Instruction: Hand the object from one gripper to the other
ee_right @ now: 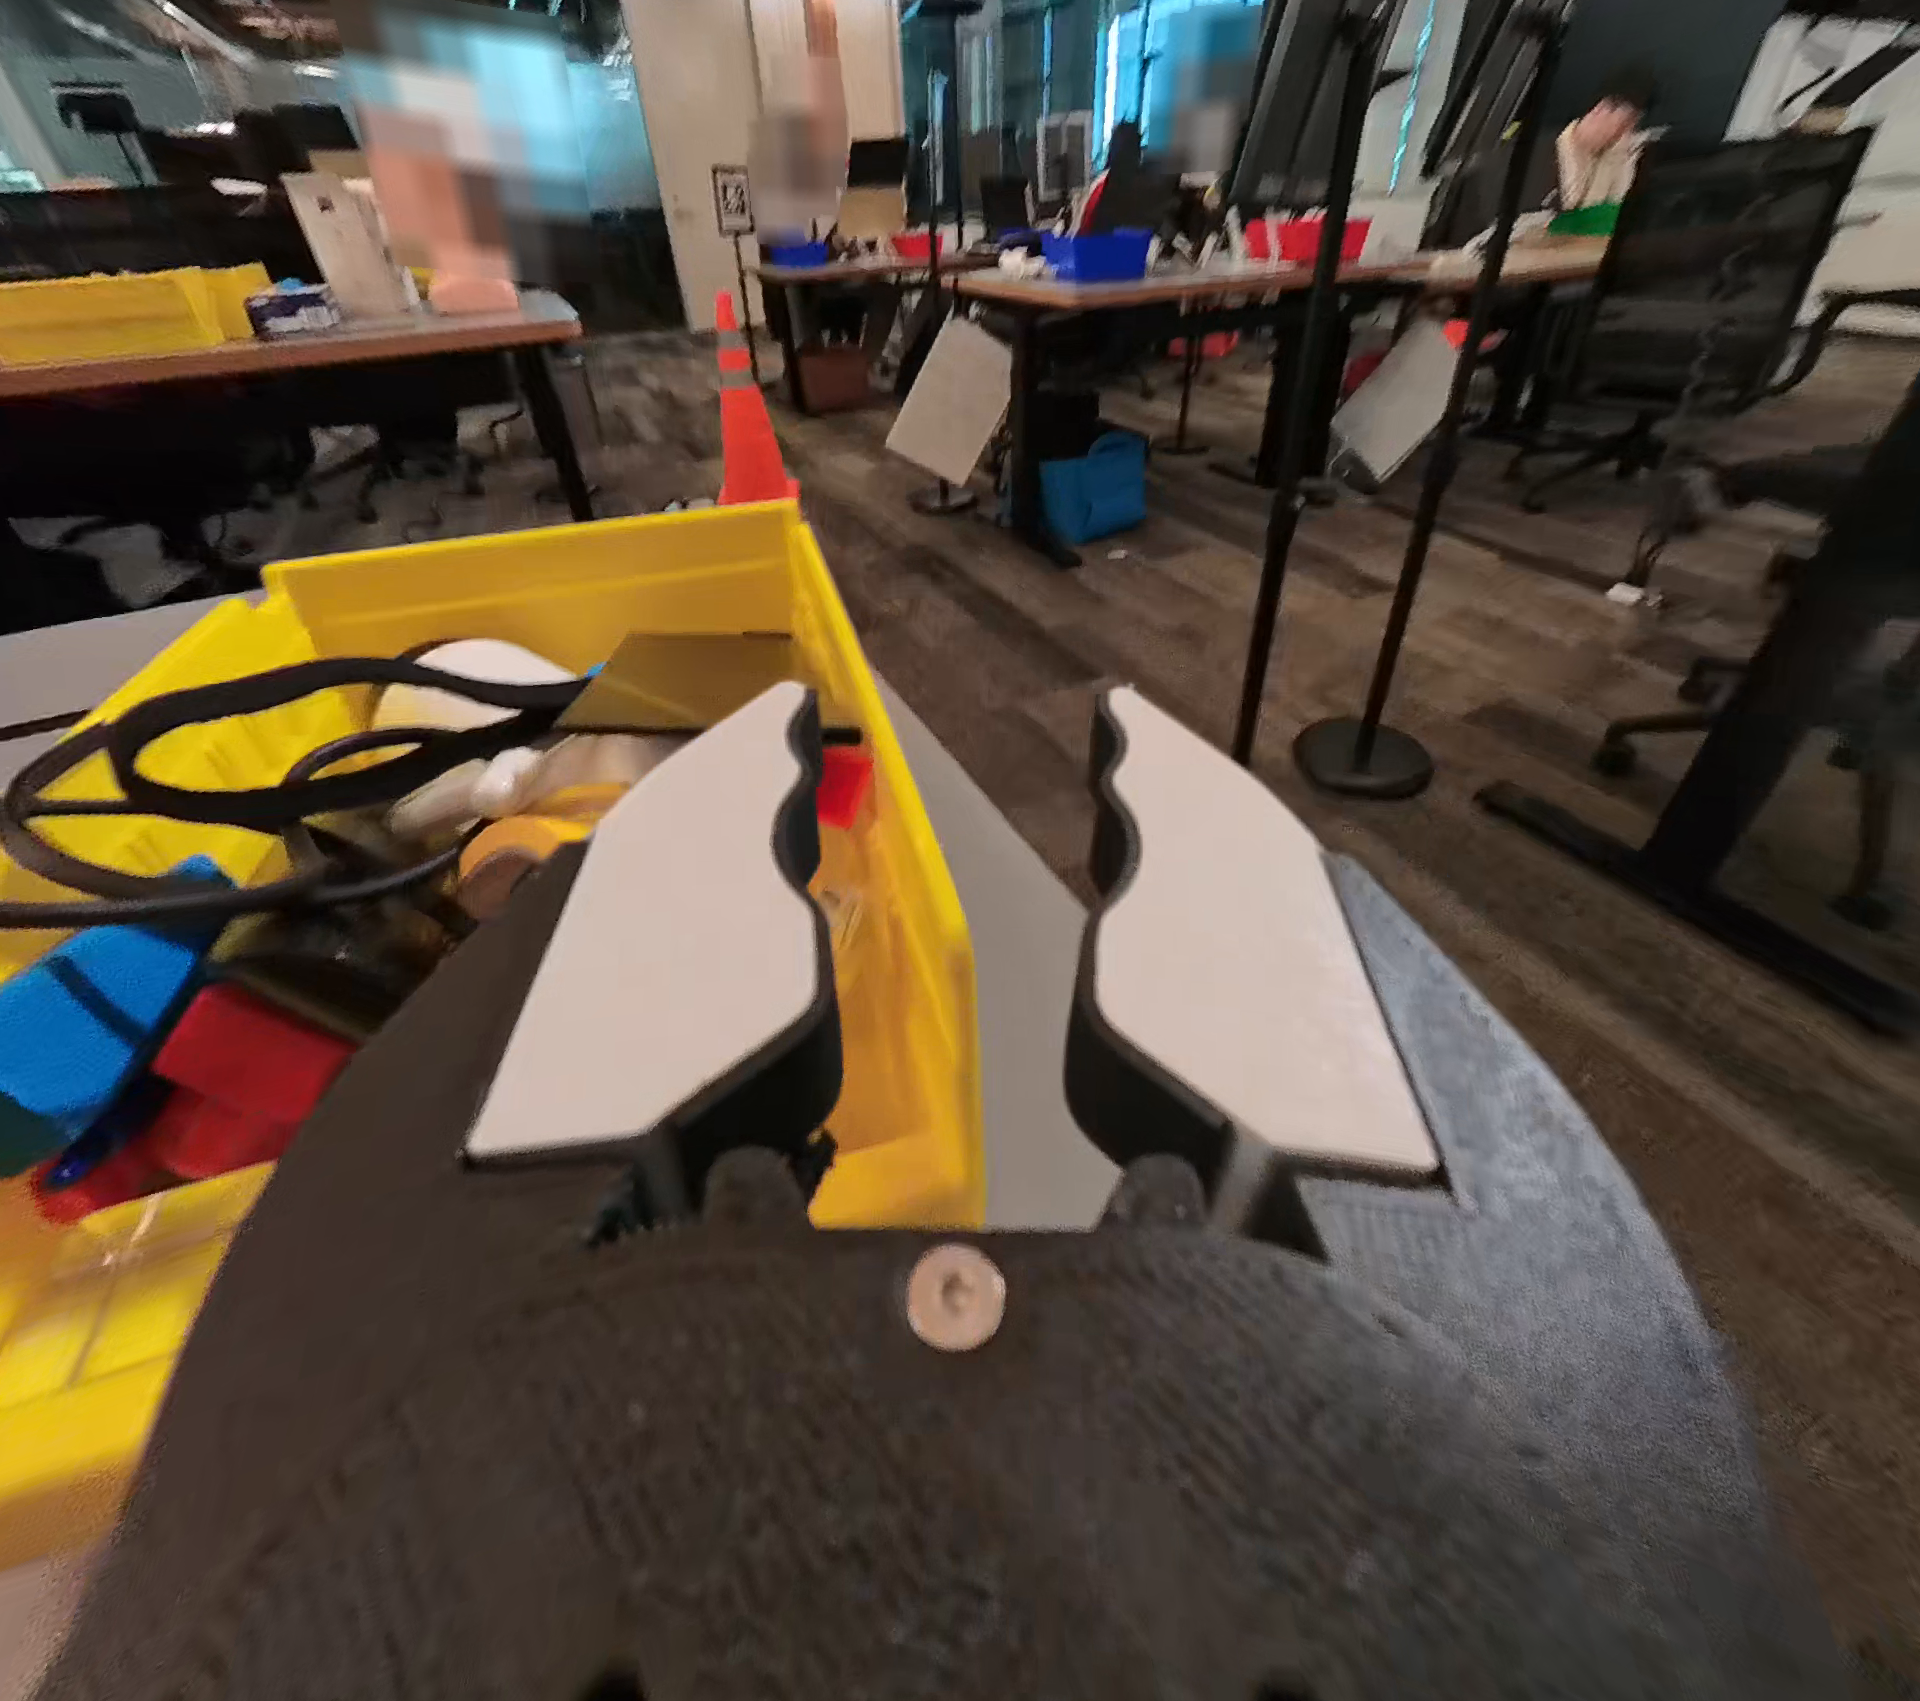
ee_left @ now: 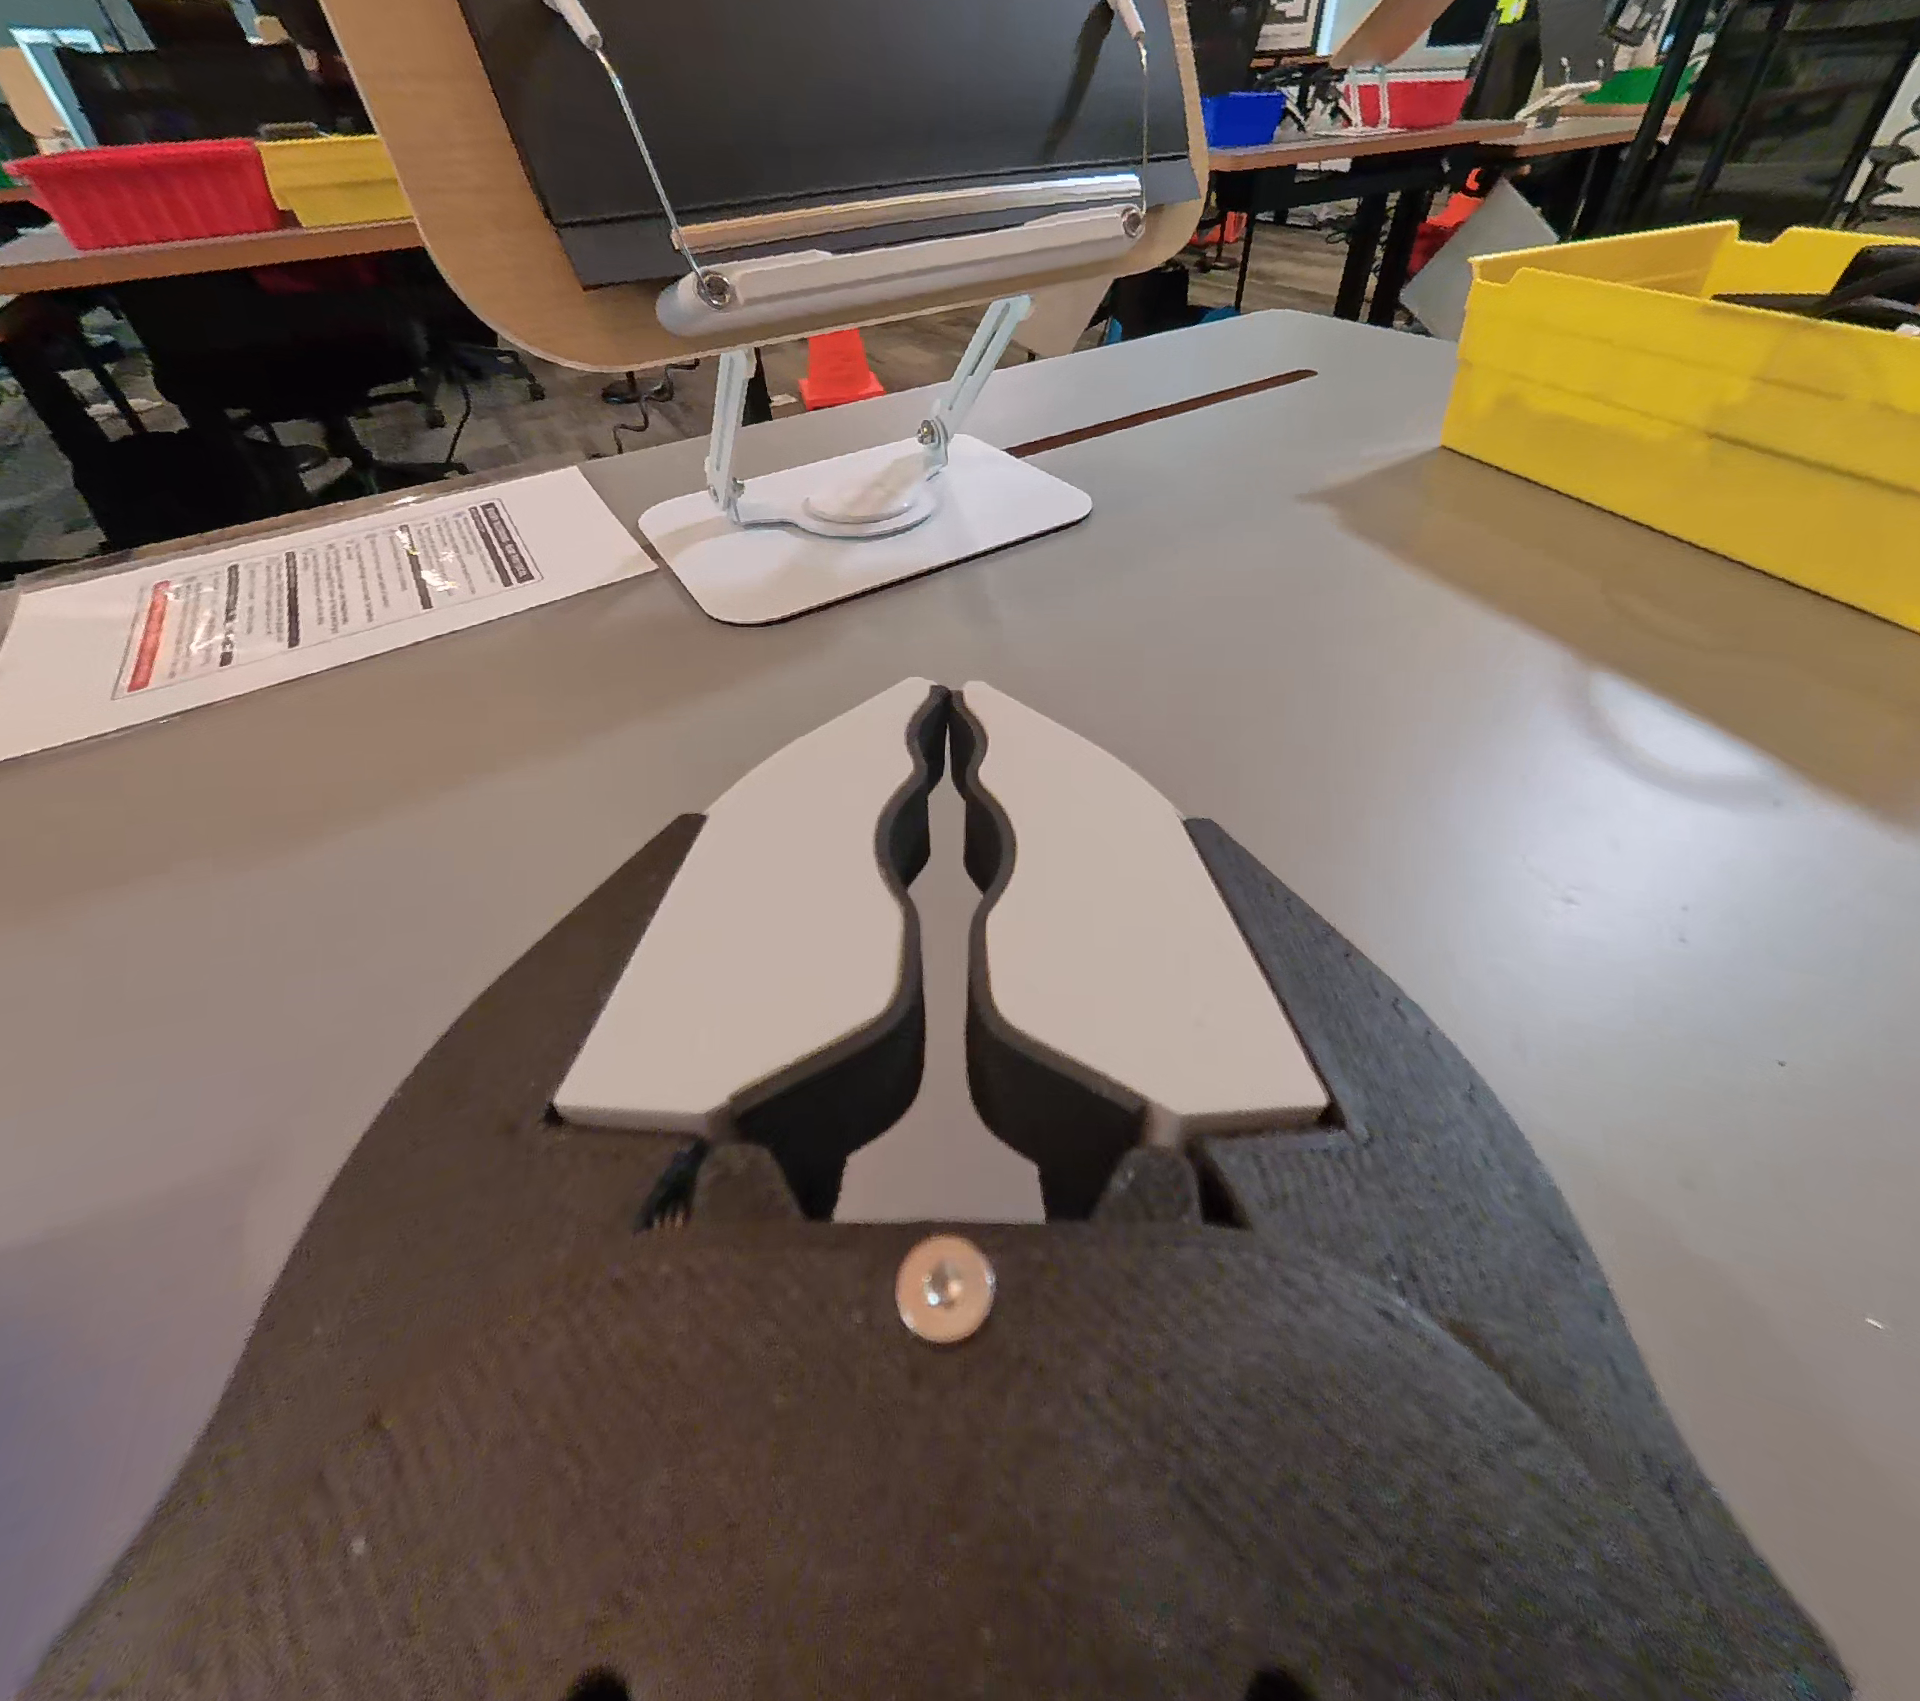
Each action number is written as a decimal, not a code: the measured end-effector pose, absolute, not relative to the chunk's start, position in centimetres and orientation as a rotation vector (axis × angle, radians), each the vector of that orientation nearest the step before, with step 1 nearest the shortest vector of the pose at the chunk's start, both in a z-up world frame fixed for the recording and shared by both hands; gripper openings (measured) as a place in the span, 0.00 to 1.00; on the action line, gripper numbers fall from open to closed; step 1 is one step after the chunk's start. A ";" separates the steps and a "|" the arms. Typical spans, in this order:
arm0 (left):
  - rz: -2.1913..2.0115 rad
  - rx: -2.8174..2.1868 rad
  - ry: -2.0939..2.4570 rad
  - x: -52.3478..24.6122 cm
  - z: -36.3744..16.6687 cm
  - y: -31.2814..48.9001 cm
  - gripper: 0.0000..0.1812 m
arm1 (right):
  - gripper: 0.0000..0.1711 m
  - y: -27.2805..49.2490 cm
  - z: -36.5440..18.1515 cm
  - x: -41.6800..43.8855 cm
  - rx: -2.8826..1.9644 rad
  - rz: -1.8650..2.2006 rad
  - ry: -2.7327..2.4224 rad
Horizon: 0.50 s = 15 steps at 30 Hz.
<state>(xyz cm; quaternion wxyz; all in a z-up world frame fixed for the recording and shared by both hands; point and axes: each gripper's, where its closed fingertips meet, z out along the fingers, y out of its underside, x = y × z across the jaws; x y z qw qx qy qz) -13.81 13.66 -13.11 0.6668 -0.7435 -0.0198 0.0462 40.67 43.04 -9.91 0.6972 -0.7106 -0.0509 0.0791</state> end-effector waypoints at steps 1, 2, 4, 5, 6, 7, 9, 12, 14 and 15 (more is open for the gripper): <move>0.113 -1.674 -0.038 -13.7 -13.0 13.6 0.00 | 0.30 43.1 -10.5 40.3 -1.616 0.215 -0.116; 0.133 -1.670 -0.032 -13.8 -13.0 13.6 0.00 | 0.30 43.1 -11.1 40.1 -1.650 0.246 -0.115; 0.153 -1.673 -0.022 -13.8 -13.0 13.5 0.00 | 0.29 43.2 -12.1 39.8 -1.701 0.275 -0.132; 0.146 -1.674 -0.022 -13.7 -13.0 13.5 0.00 | 0.29 43.3 -12.5 39.8 -1.730 0.273 -0.139; 0.138 -1.673 -0.023 -13.5 -13.0 13.5 0.00 | 0.28 43.5 -13.0 40.0 -1.764 0.266 -0.139; 0.133 -1.672 -0.023 -13.4 -13.0 13.6 0.00 | 0.27 43.7 -13.4 40.1 -1.791 0.268 -0.137; 0.136 -1.677 -0.016 -13.2 -13.2 13.7 0.00 | 0.26 44.1 -14.3 40.1 -1.829 0.284 -0.134; 0.133 -1.688 0.001 -12.8 -13.3 13.9 0.00 | 0.24 44.8 -15.7 40.1 -1.866 0.297 -0.128; 0.118 -1.687 0.002 -12.6 -13.3 14.0 0.00 | 0.20 45.4 -16.0 40.0 -1.845 0.282 -0.135; 0.111 -1.687 0.004 -12.5 -13.3 14.0 0.00 | 0.16 45.4 -16.0 39.7 -1.843 0.293 -0.145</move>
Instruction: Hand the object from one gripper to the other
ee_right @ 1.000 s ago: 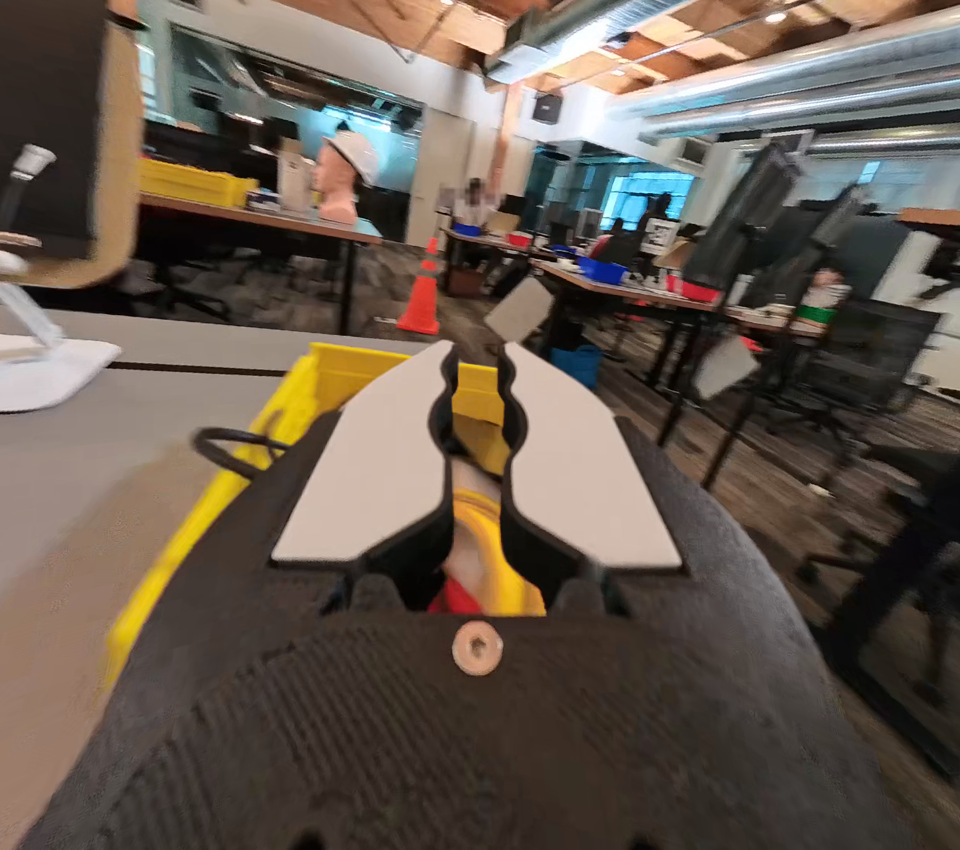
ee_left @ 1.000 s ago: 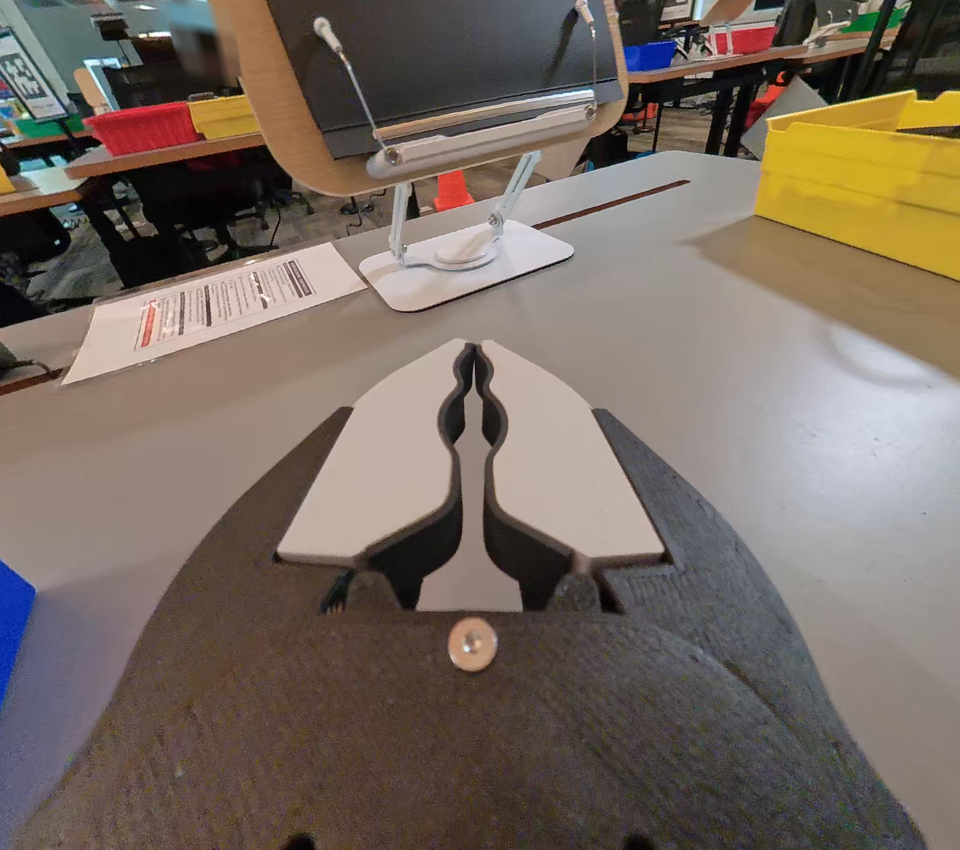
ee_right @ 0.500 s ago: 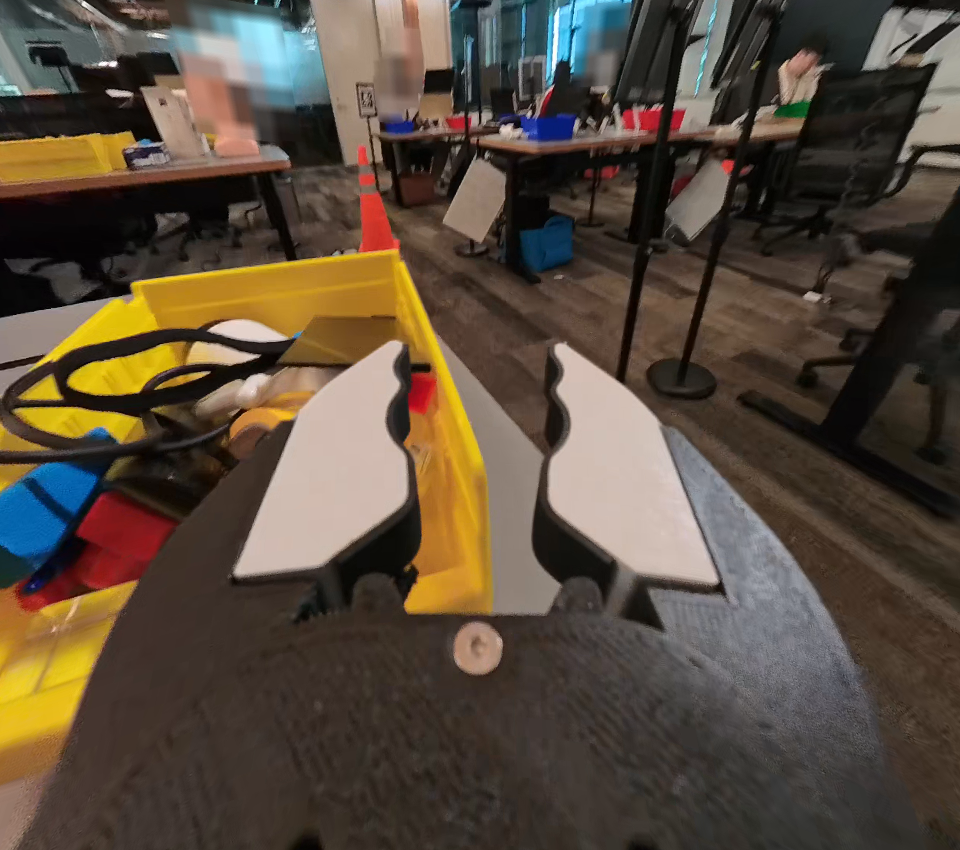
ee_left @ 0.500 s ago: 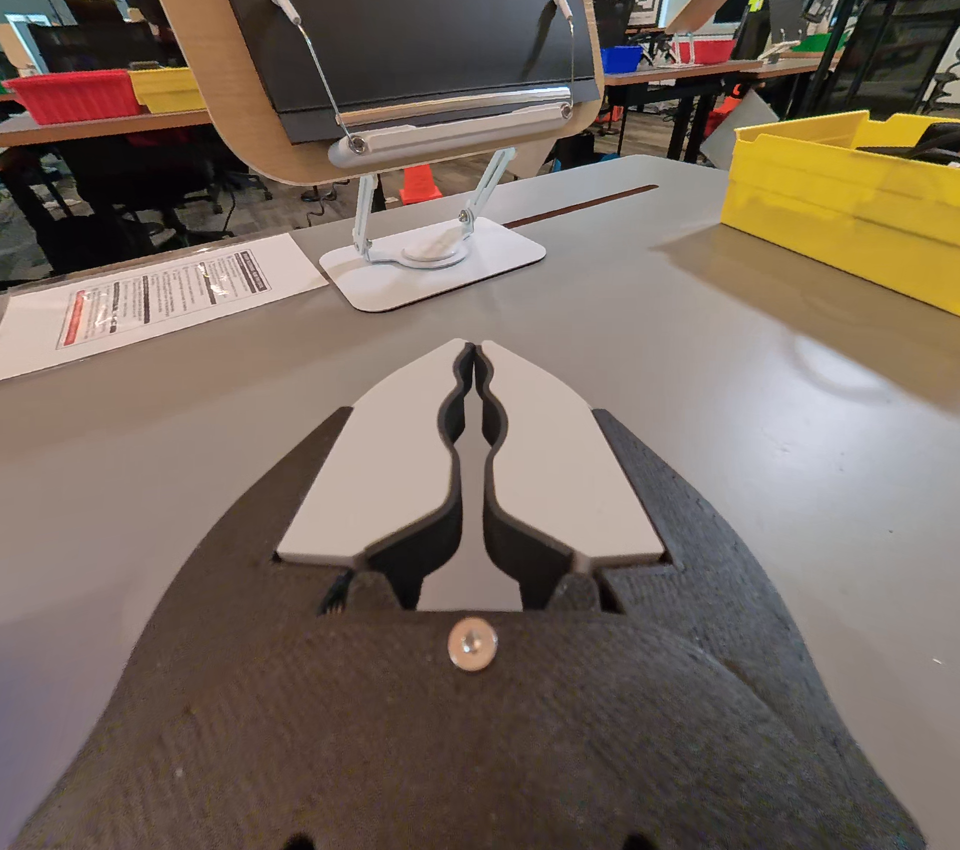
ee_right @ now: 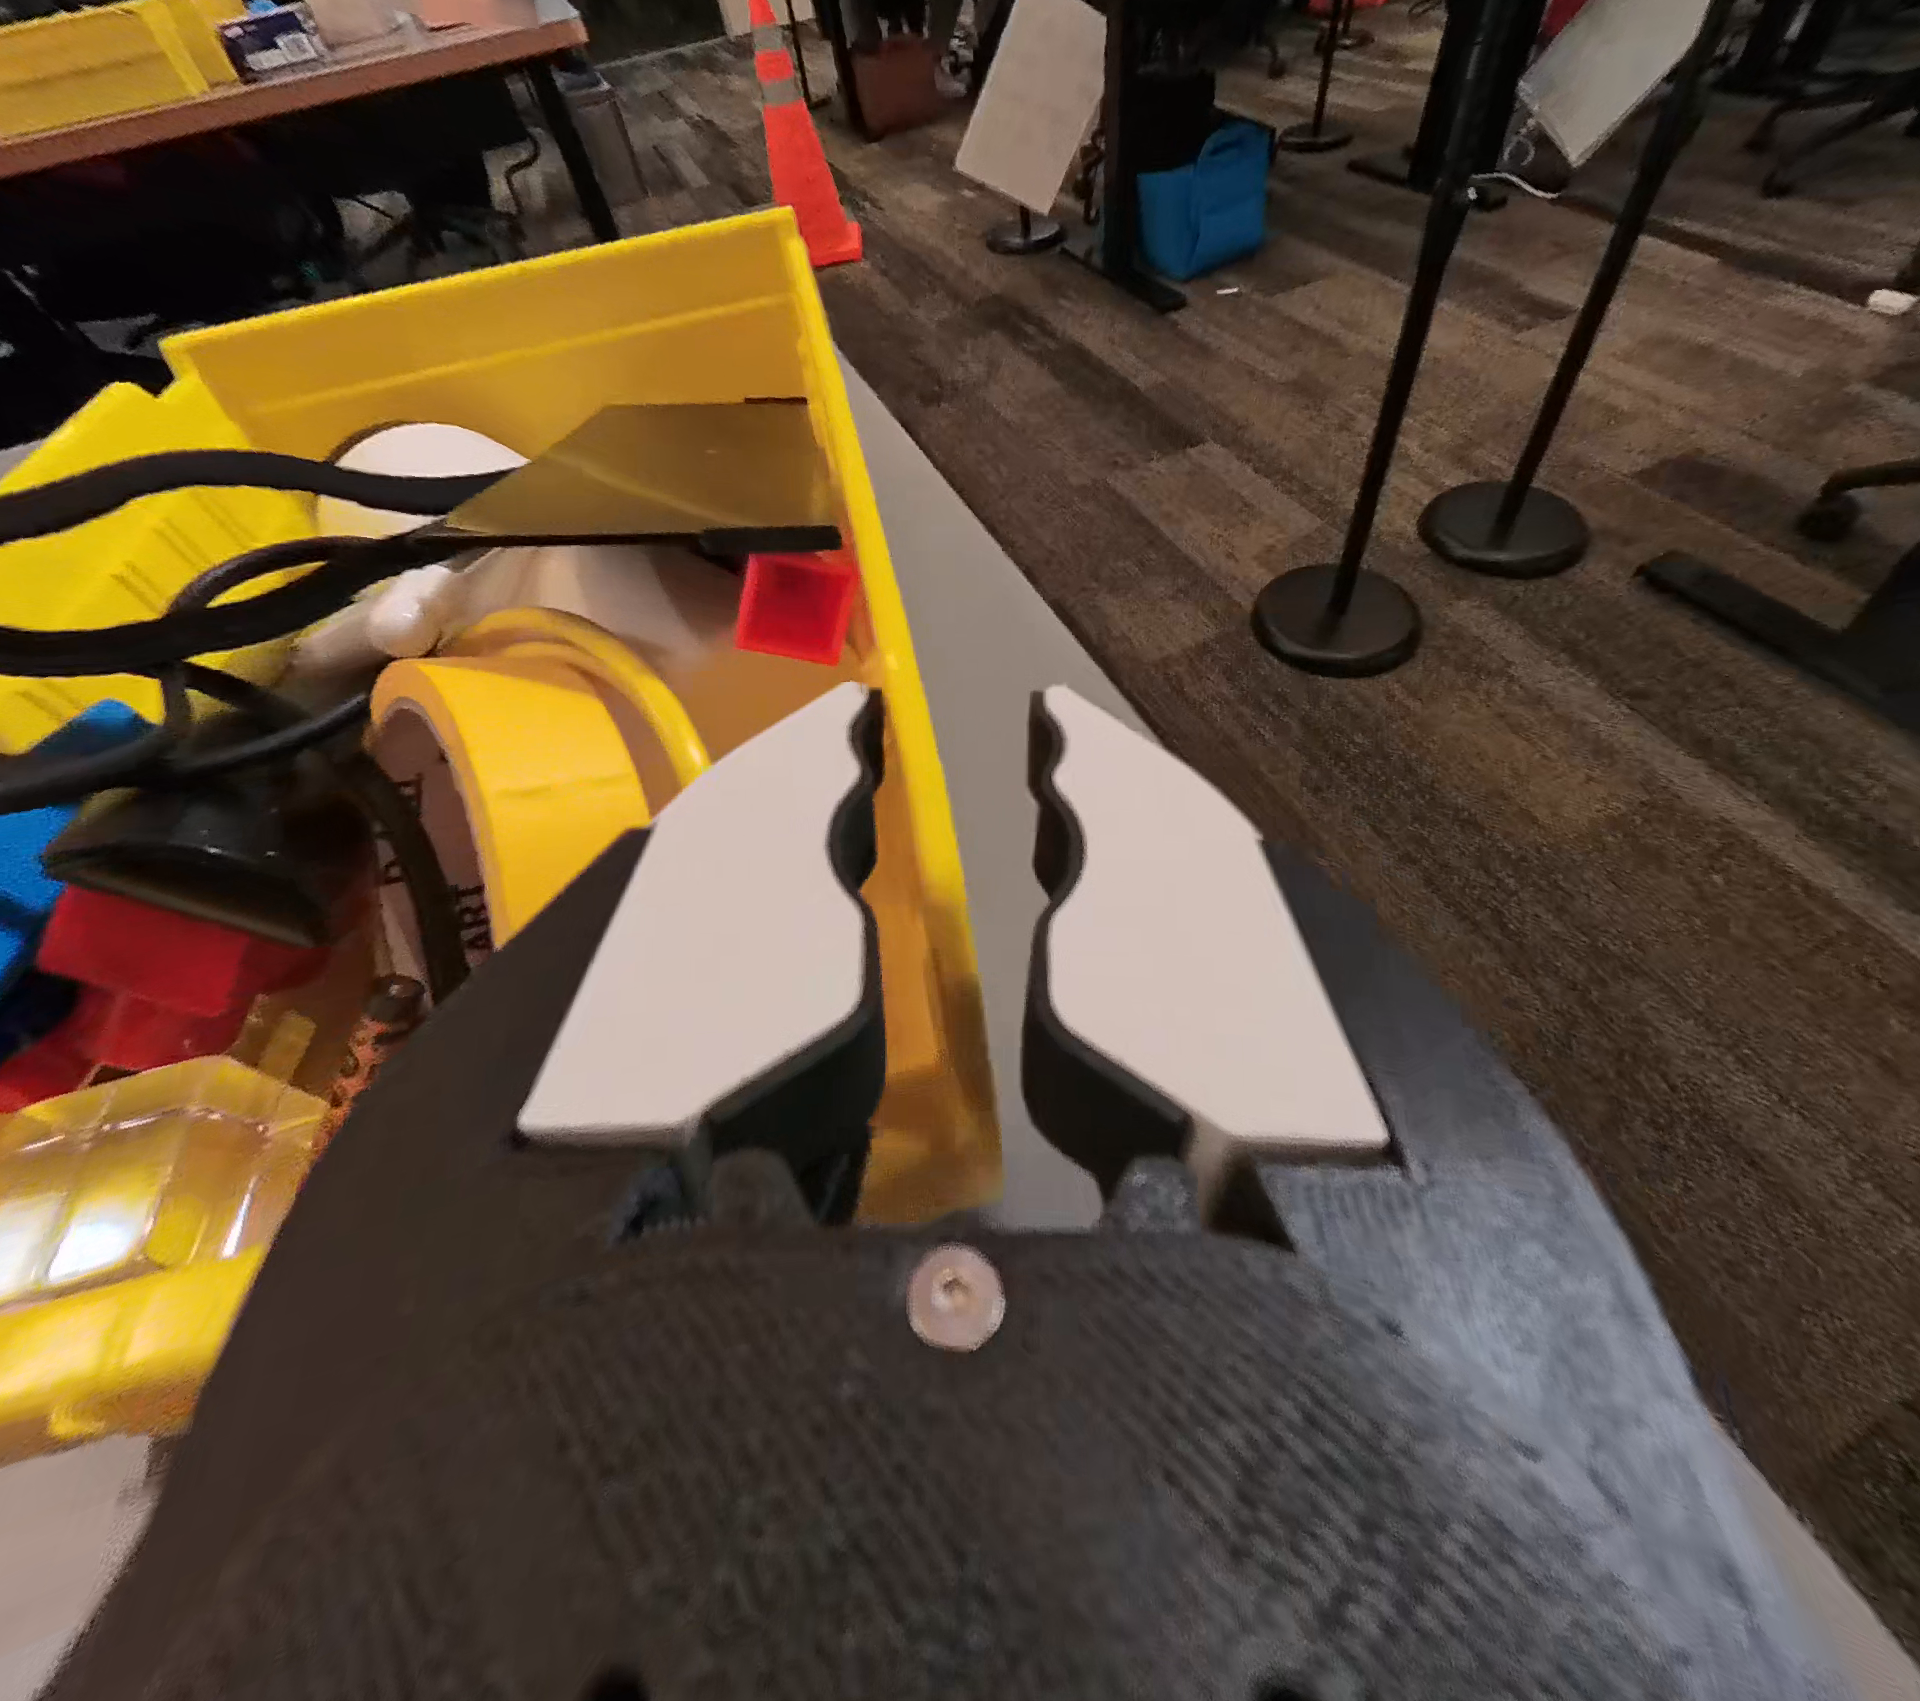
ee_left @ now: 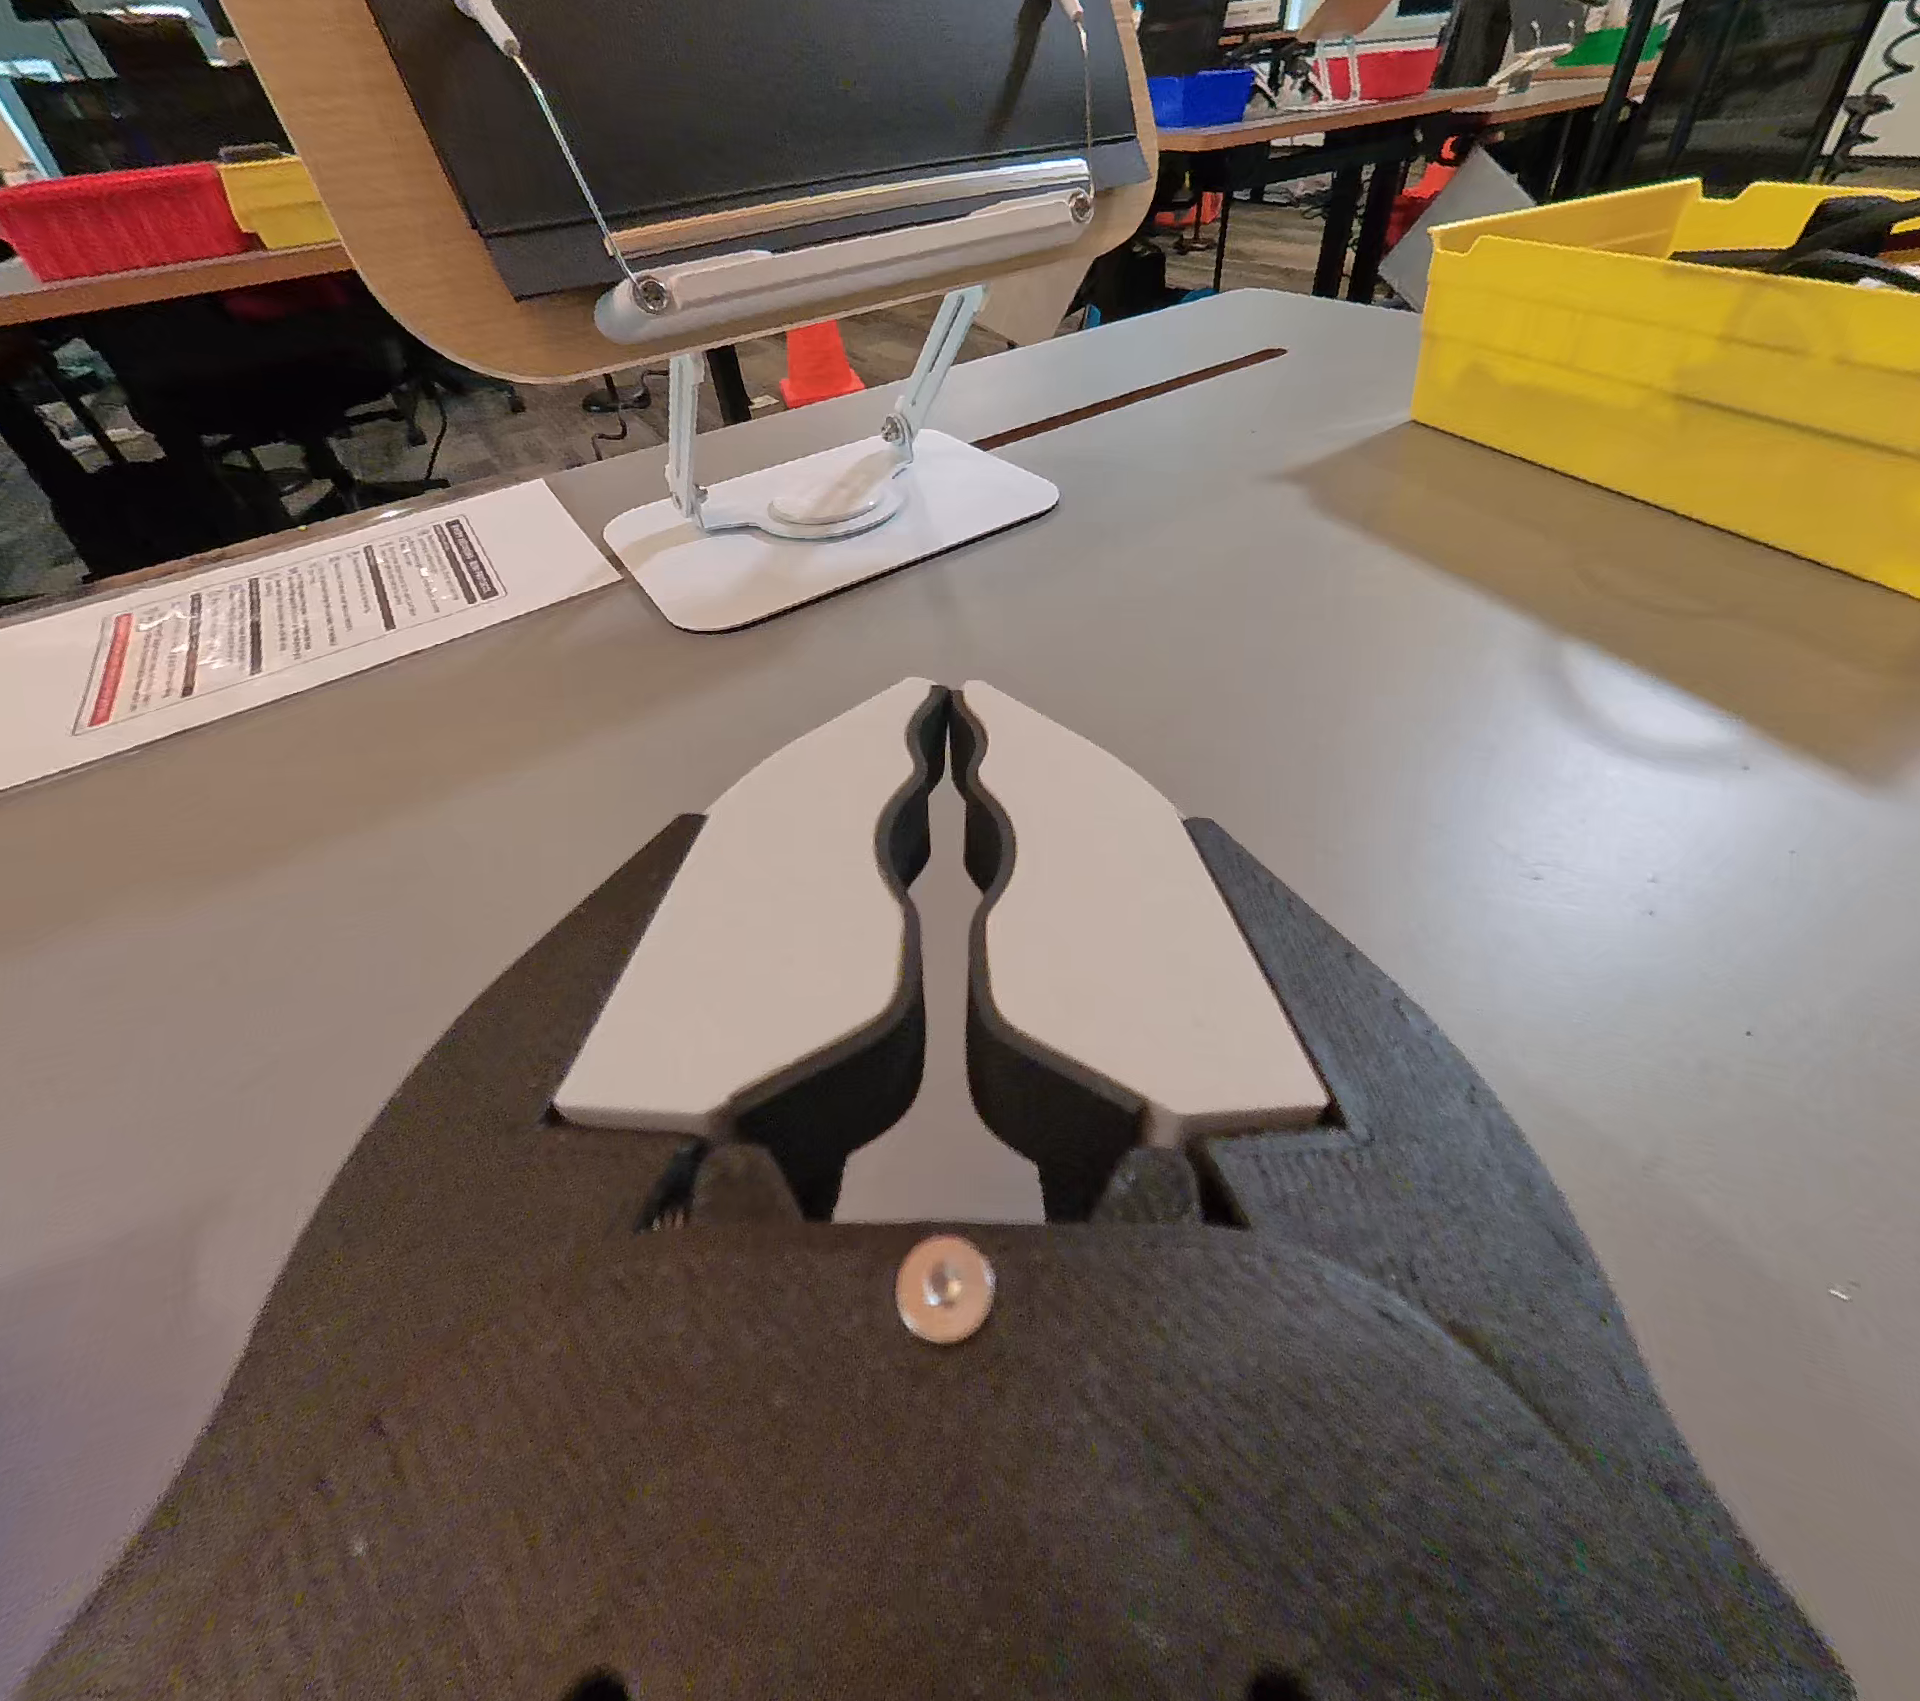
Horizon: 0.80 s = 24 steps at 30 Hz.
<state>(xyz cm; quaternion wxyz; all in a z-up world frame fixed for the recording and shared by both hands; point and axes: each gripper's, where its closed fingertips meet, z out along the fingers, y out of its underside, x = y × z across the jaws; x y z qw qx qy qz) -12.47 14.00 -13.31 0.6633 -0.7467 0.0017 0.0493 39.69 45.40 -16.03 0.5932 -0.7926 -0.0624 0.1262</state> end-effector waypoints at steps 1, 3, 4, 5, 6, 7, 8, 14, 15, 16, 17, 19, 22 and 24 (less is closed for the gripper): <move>0.109 -1.689 0.007 -12.4 -13.3 14.0 0.00 | 0.11 45.3 -16.0 39.2 -1.844 0.308 -0.160; 0.113 -1.690 0.014 -12.3 -13.3 13.9 0.00 | 0.07 45.1 -16.0 38.9 -1.852 0.286 -0.171; 0.114 -1.689 0.015 -12.3 -13.3 13.9 0.00 | 0.05 44.9 -15.9 38.6 -1.858 0.307 -0.182; 0.112 -1.687 0.014 -12.3 -13.3 13.9 0.00 | 0.03 44.7 -15.9 38.3 -1.862 0.355 -0.185; 0.108 -1.687 0.011 -12.4 -13.3 13.9 0.00 | 0.02 44.5 -15.9 38.2 -1.867 0.394 -0.173; 0.105 -1.687 0.007 -12.4 -13.3 13.9 0.00 | 0.02 44.3 -15.9 38.0 -1.868 0.404 -0.177; 0.104 -1.688 0.004 -12.5 -13.3 13.9 0.00 | 0.02 44.2 -15.9 37.9 -1.871 0.394 -0.209; 0.113 -1.690 0.004 -12.7 -13.4 13.9 0.00 | 0.03 42.7 -16.0 36.6 -1.905 0.408 -0.436; 0.117 -1.694 0.004 -12.8 -13.4 13.9 0.00 | 0.05 42.2 -16.0 36.2 -1.908 0.437 -0.501; 0.118 -1.696 0.003 -12.8 -13.5 13.9 0.00 | 0.06 41.5 -16.0 35.9 -1.899 0.470 -0.570; 0.118 -1.693 0.001 -12.8 -13.4 13.9 0.00 | 0.07 40.9 -16.1 35.7 -1.893 0.480 -0.617; 0.119 -1.688 0.004 -12.8 -13.3 13.9 0.00 | 0.07 40.4 -16.0 35.4 -1.894 0.488 -0.680; 0.116 -1.699 0.009 -12.7 -13.6 14.0 0.00 | 0.07 39.6 -16.1 34.5 -1.869 0.584 -0.745; 0.115 -1.700 0.012 -12.6 -13.6 14.0 0.00 | 0.05 39.6 -16.0 34.0 -1.852 0.607 -0.751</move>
